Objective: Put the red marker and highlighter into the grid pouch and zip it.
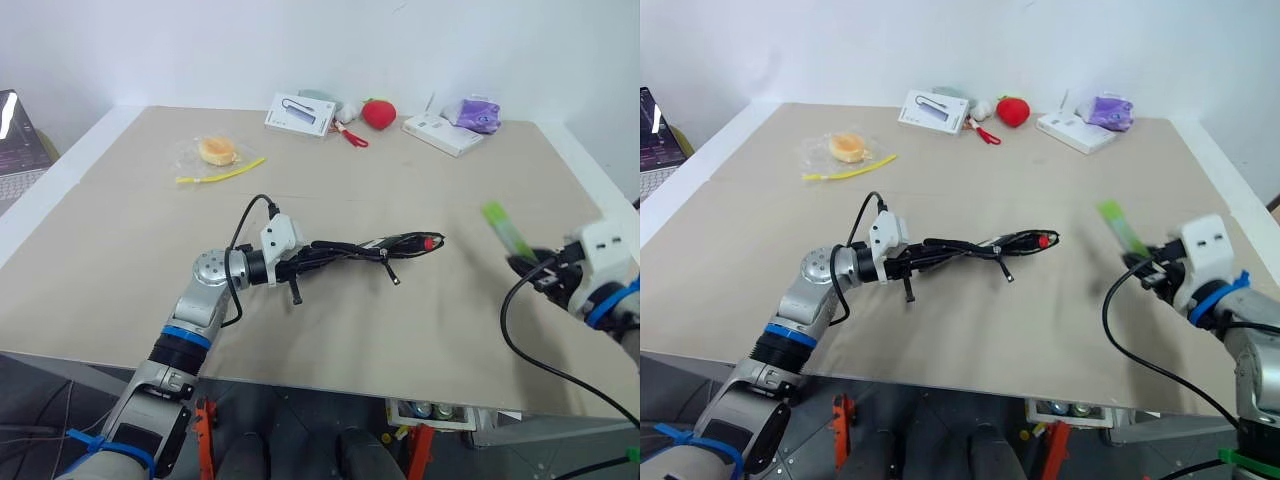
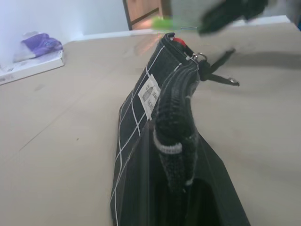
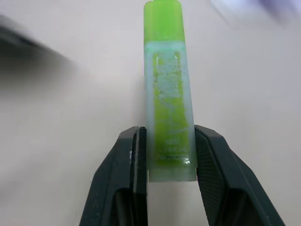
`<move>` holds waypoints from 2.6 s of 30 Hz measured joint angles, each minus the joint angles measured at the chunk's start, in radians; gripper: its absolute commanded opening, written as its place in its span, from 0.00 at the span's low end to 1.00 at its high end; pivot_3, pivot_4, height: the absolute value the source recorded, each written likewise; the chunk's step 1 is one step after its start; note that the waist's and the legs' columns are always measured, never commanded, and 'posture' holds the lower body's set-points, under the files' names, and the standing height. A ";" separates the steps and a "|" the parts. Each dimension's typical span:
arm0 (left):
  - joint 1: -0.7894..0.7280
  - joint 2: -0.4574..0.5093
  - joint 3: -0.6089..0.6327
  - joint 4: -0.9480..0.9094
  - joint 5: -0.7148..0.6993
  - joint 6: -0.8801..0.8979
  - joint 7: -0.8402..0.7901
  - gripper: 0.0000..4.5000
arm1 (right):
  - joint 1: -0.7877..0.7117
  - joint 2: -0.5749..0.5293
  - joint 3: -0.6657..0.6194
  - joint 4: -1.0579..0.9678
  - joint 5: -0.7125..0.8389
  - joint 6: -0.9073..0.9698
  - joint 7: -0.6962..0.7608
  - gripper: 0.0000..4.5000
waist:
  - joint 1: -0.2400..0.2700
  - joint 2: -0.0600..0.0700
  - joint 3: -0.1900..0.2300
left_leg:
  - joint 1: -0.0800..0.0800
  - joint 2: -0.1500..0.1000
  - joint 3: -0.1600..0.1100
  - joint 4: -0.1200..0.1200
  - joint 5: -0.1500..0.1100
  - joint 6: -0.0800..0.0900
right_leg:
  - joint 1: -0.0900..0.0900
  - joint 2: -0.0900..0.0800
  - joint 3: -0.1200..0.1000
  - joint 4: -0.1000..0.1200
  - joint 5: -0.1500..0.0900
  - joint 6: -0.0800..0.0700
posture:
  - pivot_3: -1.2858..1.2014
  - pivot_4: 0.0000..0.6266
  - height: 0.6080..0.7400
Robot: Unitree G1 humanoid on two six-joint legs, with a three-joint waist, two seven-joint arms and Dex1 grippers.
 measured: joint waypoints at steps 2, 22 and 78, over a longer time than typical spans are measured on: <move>0.000 0.000 0.000 0.000 0.000 0.000 -0.001 0.00 | -0.008 -0.082 0.035 -0.048 0.031 -0.026 0.099 0.23 | 0.001 -0.002 0.001 | 0.000 0.000 -0.001 0.001 0.000 0.000 | 0.001 0.000 -0.001 0.000 0.000 -0.001 | 0.52 0.24 0.95; 0.000 -0.007 0.000 0.002 0.006 -0.005 0.002 0.00 | -0.107 -0.304 0.323 0.134 -0.214 -0.285 0.265 0.23 | 0.008 -0.004 0.003 | -0.001 -0.002 0.002 0.002 0.000 0.000 | 0.000 -0.003 0.000 0.000 0.000 0.000 | 0.52 0.24 0.95; -0.002 -0.028 0.001 -0.022 -0.002 0.045 0.007 0.00 | -0.394 -0.139 0.540 0.035 -0.244 -0.204 0.319 0.41 | 0.010 -0.003 0.004 | -0.006 -0.001 -0.001 0.003 0.000 -0.001 | -0.004 -0.003 -0.003 0.000 0.001 -0.002 | 0.52 0.24 0.95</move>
